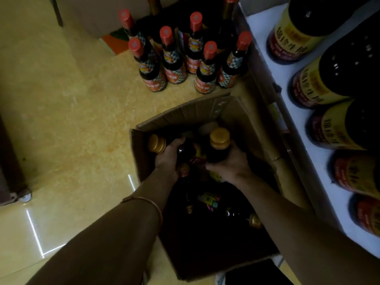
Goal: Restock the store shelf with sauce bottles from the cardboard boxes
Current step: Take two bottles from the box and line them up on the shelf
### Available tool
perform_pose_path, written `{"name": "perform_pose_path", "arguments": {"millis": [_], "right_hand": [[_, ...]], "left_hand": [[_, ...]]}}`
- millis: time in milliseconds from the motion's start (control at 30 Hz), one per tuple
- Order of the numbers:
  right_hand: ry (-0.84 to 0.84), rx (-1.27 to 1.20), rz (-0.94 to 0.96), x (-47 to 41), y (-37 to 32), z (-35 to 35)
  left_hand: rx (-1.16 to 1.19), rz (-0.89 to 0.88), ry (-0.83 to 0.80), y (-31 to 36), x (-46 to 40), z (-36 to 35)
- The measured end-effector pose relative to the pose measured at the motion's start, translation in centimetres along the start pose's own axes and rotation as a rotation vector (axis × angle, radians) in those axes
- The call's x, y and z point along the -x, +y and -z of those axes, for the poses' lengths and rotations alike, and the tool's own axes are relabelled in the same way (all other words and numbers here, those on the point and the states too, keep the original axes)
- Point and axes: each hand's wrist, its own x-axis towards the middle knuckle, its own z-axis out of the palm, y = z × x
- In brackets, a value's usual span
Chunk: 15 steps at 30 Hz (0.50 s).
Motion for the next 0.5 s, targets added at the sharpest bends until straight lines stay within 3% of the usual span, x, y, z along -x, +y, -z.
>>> {"name": "perform_pose_path", "arguments": {"millis": [133, 300, 500], "right_hand": [[-0.056, 0.007, 0.087, 5.1, -1.5, 2.1], [-0.019, 0.110, 0.186, 11.4, -6.1, 6.0], [-0.068, 0.198, 0.330, 22.1, -15.1, 12.3]], "left_hand": [[-0.251, -0.209, -0.040, 0.6, 4.5, 2.2], [-0.453, -0.299, -0.175, 3.3, 12.3, 4.9], [-0.555, -0.508, -0.310, 8.2, 25.2, 6.3]]}}
